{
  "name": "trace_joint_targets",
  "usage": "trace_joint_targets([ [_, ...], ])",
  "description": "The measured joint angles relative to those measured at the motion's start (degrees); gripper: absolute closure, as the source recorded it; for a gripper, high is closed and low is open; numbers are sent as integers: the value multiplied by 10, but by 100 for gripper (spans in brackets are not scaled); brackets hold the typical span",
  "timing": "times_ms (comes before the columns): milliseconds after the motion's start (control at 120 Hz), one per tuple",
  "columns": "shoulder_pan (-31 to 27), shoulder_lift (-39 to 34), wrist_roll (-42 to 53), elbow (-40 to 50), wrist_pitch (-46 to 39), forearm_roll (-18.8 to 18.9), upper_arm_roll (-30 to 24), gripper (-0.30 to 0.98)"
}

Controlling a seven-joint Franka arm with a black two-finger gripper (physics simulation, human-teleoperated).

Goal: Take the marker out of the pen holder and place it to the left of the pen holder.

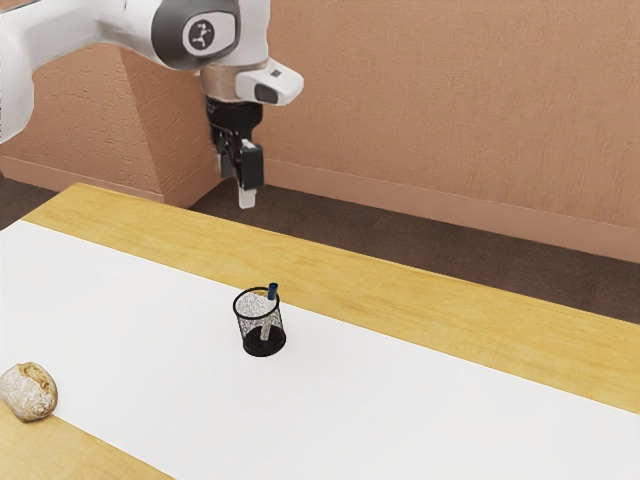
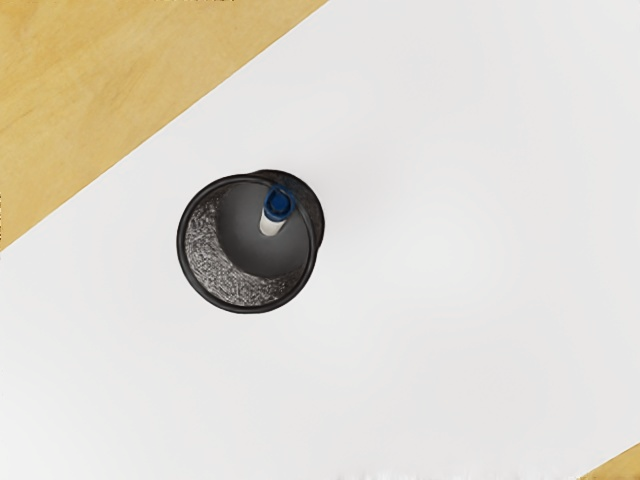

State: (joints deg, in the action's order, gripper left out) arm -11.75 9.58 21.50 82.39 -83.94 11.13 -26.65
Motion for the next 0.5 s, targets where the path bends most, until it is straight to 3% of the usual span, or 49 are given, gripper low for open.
trace_joint_targets([
  [175,5,61,37,-3,4,16,5,0],
  [325,42,130,60,1,6,71,20,0],
  [500,40,186,78,23,10,90,32,0],
])
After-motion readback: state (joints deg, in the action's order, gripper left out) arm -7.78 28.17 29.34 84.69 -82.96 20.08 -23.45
